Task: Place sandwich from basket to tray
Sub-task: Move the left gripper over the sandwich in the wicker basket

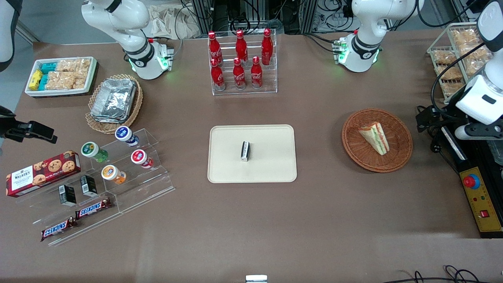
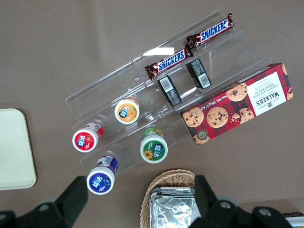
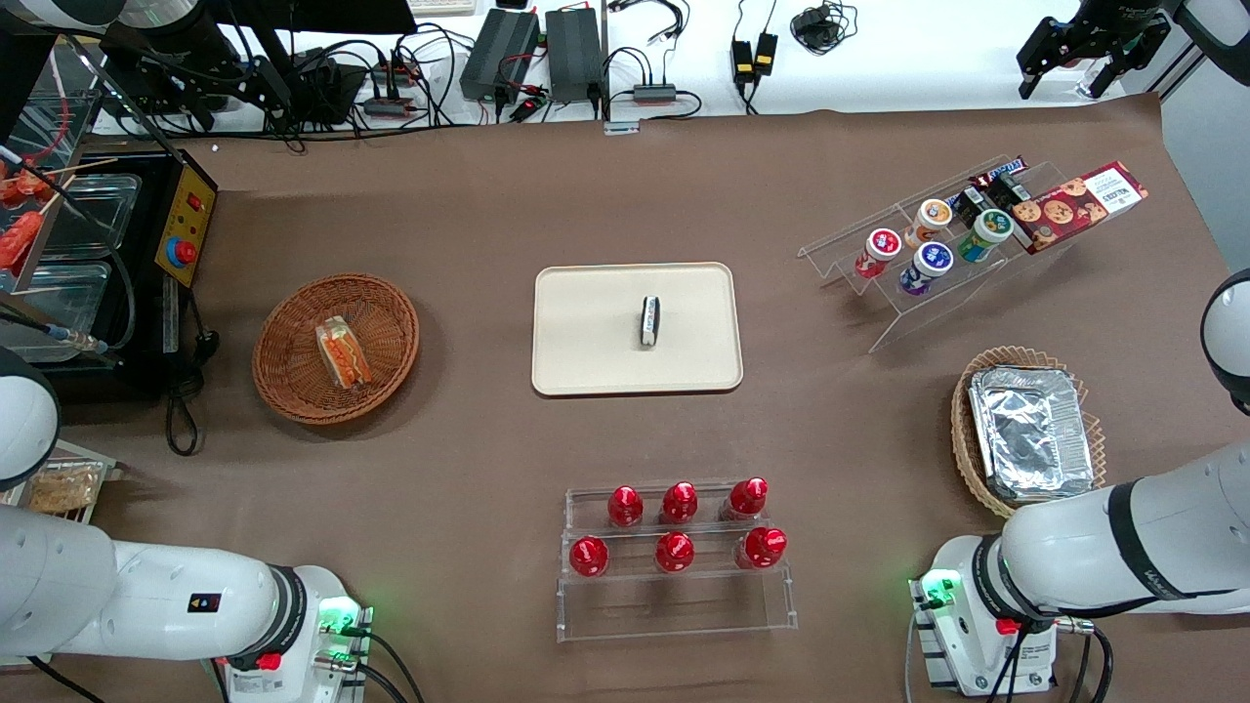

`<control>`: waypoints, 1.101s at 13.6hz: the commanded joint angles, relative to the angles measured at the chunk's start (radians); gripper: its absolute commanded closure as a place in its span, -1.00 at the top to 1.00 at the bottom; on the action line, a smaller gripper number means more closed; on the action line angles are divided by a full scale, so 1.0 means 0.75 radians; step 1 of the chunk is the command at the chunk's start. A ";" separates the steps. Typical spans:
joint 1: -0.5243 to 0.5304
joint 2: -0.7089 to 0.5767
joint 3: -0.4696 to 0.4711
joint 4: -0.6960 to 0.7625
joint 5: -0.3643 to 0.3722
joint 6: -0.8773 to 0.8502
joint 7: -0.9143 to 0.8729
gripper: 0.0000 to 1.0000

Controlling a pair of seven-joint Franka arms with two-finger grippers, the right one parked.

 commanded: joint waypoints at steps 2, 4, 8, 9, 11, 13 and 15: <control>-0.007 0.020 0.006 0.046 -0.029 -0.082 0.013 1.00; -0.011 0.018 0.002 0.038 -0.037 -0.092 -0.046 1.00; -0.011 -0.031 -0.018 -0.068 -0.041 -0.113 -0.364 1.00; -0.011 -0.056 -0.016 -0.123 -0.041 -0.095 -0.390 1.00; -0.009 -0.129 -0.016 -0.284 -0.035 0.015 -0.486 1.00; 0.002 -0.240 -0.014 -0.519 -0.029 0.171 -0.692 1.00; 0.006 -0.350 -0.014 -0.775 -0.008 0.359 -0.787 1.00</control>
